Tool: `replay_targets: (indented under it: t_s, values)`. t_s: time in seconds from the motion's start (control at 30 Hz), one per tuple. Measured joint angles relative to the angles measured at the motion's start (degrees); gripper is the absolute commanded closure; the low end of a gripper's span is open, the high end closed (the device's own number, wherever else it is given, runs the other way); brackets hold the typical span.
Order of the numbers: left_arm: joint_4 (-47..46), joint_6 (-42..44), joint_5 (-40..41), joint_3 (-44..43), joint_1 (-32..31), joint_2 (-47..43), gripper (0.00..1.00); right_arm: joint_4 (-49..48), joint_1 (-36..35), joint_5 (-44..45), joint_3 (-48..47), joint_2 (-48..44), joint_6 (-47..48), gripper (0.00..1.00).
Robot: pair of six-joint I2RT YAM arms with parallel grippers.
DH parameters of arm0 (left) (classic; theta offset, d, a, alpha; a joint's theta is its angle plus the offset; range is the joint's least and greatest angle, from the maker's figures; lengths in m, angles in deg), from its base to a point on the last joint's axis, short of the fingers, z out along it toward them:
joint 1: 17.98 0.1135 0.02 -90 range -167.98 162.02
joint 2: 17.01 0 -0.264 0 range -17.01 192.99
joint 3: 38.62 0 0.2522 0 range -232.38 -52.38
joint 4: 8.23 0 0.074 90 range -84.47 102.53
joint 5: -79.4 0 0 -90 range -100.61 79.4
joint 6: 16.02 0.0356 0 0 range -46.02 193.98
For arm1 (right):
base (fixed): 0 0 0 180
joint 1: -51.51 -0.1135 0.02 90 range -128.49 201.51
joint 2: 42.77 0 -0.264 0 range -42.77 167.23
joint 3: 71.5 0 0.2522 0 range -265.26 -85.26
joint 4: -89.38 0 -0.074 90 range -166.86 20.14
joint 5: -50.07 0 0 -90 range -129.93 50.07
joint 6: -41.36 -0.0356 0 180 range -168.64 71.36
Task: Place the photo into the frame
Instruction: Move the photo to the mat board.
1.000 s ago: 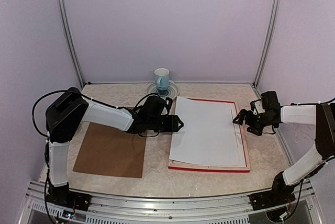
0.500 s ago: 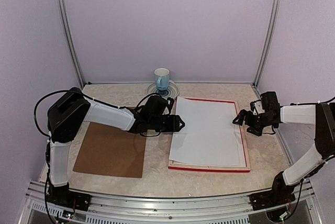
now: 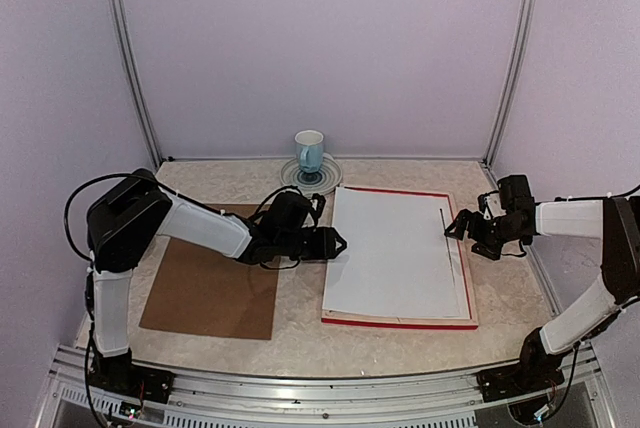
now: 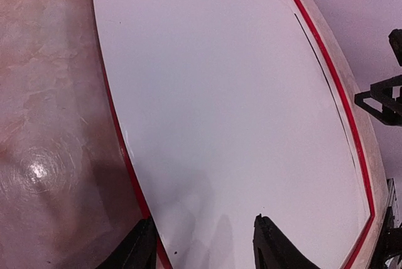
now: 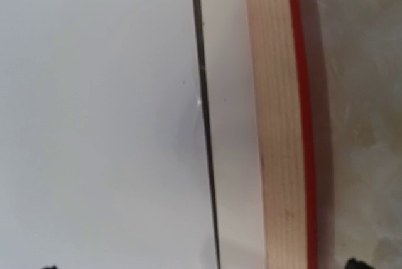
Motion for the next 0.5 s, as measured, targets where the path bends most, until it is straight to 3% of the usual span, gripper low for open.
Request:
replay_targets:
  t_s: [0.5]
  values:
    - [-12.0,-4.7,-5.9,5.3,2.1,-3.5,0.56,0.5,0.0,0.2,0.0,0.0,0.0,0.01]
